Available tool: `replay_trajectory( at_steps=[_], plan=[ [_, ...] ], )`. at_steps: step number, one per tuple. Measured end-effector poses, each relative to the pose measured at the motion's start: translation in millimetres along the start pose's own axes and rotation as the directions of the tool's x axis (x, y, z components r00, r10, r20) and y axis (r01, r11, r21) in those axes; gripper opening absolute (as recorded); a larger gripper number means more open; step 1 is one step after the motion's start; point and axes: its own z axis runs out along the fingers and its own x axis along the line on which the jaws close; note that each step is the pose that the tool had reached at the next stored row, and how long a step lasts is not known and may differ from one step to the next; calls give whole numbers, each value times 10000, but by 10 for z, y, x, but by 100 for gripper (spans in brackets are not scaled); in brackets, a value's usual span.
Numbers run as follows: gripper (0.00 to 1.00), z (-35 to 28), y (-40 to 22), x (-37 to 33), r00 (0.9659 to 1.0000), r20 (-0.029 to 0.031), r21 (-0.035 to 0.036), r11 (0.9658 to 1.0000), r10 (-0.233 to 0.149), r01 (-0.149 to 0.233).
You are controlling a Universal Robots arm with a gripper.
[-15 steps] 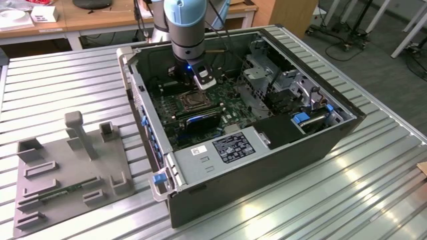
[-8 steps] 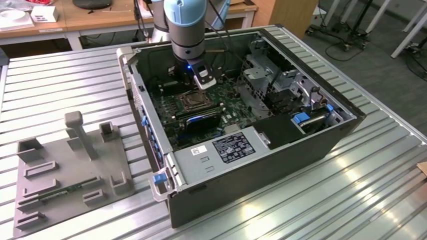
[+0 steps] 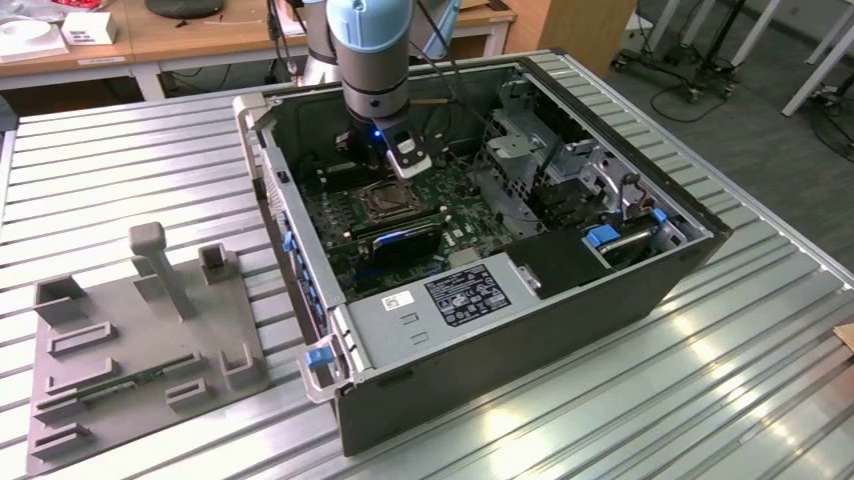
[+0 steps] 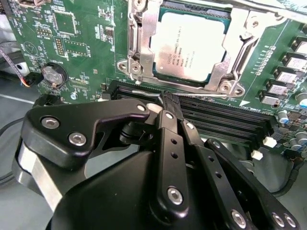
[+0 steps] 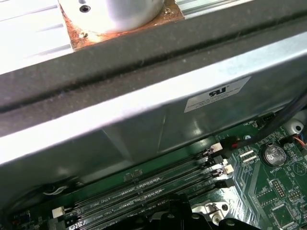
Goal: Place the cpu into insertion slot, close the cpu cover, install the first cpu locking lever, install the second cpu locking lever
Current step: 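Install the first cpu locking lever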
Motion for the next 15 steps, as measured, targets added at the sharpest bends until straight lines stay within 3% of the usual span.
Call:
replay_trajectory(
  at_steps=[15],
  plan=[
    [10,6,20,10,10000,0,-1,10000,0,0]
  ],
)
